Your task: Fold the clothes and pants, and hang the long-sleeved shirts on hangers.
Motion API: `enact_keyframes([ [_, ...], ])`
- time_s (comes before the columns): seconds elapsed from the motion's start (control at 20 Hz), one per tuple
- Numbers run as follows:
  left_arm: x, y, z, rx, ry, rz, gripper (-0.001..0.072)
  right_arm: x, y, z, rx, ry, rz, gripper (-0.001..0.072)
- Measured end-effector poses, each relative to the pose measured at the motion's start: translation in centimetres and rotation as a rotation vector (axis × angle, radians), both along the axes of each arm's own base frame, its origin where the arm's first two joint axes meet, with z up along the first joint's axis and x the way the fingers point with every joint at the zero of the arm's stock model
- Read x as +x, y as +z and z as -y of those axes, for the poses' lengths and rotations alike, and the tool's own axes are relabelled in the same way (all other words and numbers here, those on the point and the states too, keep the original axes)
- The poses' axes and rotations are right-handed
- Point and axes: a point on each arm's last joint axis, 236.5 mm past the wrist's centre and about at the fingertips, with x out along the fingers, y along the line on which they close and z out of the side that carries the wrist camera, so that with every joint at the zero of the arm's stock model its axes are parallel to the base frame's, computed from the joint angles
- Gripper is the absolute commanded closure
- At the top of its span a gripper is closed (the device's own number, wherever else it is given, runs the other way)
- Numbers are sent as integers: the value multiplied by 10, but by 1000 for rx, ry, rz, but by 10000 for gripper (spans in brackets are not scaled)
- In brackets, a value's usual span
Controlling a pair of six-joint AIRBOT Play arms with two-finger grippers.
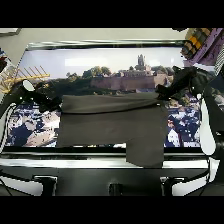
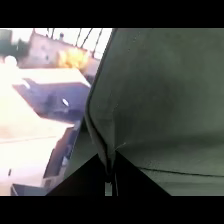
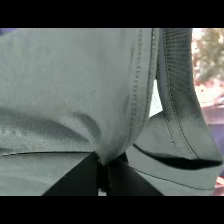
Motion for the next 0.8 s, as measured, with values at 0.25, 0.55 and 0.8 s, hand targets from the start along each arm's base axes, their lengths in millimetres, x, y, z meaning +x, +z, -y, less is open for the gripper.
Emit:
enact_keyframes([
  [0.25,-15,-14,4,-7,12,-60,691,-12,-16,2,-9,9,-74,675],
  [0.55,-11,-19,4,-6,36,-42,251,-24,-40,6,-27,21,-163,322],
  [0.8,0,5,-17,-6,64,9,243,-35,-26,10,-12,65,-175,263],
])
